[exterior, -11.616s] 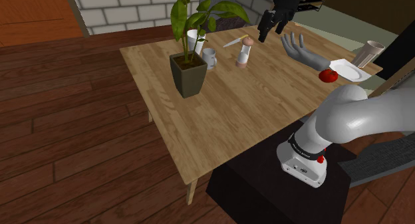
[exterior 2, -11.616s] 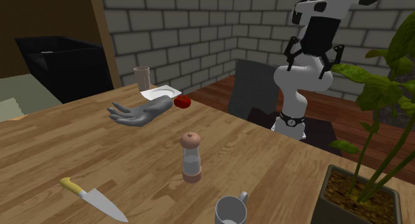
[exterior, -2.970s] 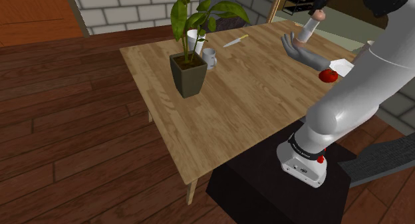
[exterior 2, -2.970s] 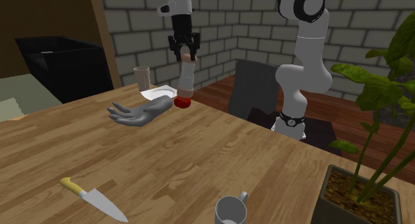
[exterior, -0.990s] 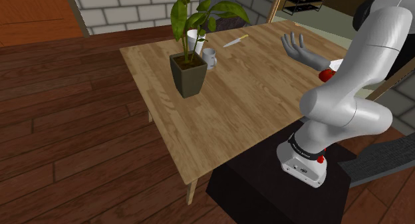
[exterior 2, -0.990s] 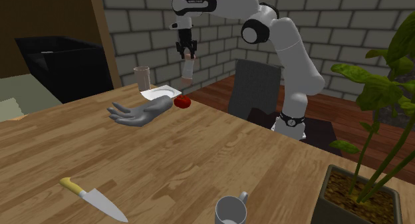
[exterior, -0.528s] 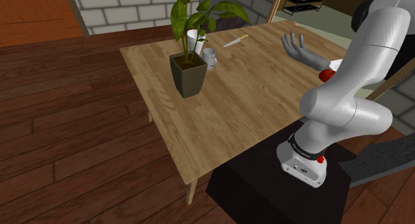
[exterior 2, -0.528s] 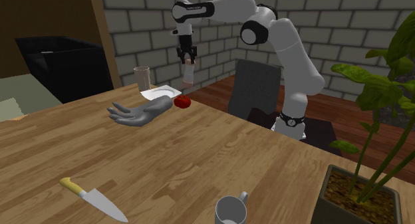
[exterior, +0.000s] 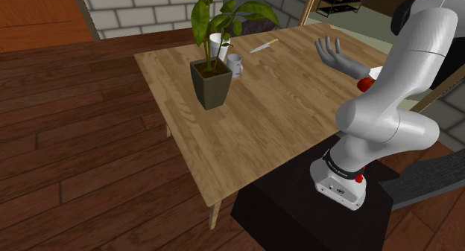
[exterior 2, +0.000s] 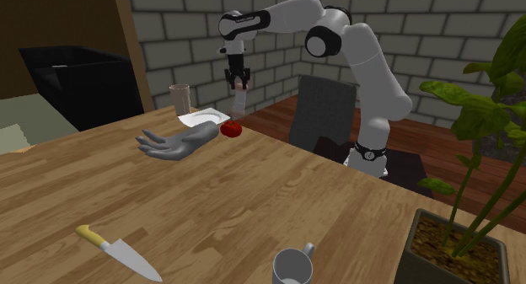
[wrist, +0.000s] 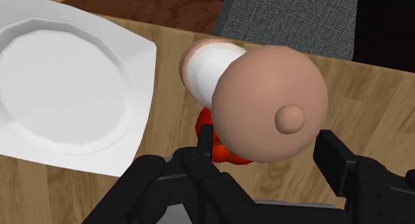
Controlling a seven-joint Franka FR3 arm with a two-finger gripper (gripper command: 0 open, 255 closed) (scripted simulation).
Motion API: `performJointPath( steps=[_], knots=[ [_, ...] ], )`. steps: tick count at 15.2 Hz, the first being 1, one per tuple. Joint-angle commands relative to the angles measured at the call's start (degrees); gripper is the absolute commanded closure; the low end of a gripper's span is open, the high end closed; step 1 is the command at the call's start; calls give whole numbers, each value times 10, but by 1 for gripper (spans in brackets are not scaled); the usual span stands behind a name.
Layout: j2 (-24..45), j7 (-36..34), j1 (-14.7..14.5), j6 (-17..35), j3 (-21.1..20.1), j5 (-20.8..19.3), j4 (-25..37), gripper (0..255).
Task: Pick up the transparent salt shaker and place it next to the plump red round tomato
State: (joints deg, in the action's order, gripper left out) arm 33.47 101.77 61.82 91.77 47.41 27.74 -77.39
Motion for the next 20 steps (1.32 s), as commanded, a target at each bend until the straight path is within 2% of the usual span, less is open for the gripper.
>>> performJointPath(
  steps=[1, 8, 16, 17, 20],
  knots=[
    [3, 3, -2, 13, -1, 2, -11, 255],
    [12, 13, -8, 56, -6, 11, -50, 255],
    [13, 13, -8, 56, -6, 11, -50, 255],
    [13, 13, -8, 56, -6, 11, -49, 0],
    [13, 13, -8, 56, -6, 11, -49, 0]
  ],
)
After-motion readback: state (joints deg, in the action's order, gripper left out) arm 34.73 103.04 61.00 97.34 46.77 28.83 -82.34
